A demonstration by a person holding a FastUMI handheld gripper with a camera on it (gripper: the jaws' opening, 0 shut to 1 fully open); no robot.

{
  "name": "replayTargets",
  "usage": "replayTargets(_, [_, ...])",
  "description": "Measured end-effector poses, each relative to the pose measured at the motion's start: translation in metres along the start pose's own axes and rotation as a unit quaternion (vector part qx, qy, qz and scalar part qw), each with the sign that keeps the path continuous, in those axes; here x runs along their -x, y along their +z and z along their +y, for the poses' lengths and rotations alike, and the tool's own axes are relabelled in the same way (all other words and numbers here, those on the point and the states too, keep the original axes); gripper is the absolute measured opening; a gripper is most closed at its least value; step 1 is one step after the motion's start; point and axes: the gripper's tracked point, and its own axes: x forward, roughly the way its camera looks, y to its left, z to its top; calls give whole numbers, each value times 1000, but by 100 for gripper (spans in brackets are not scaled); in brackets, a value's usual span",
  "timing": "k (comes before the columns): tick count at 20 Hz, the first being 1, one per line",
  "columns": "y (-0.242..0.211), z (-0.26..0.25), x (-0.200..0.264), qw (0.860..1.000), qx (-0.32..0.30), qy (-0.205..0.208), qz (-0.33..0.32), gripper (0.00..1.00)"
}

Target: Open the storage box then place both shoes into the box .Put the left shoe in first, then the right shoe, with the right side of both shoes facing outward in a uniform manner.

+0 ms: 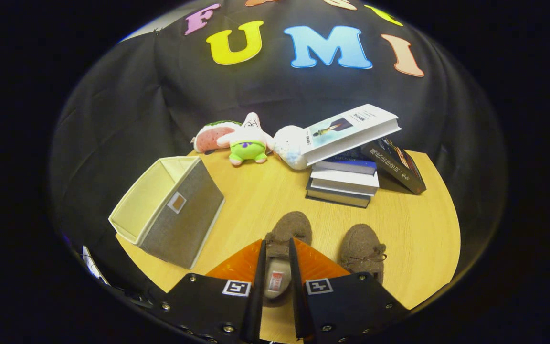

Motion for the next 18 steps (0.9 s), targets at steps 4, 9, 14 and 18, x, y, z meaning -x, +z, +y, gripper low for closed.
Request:
replayTargets(4, [-32,-14,-14,999,-19,-15,45,27])
replayTargets(9, [-62,-25,-40,994,-33,-24,106,28])
replayTargets(14, [-70,-35,-74,990,-21,-31,139,27])
replayTargets(18, [-70,-42,-105,986,-20,-40,159,27])
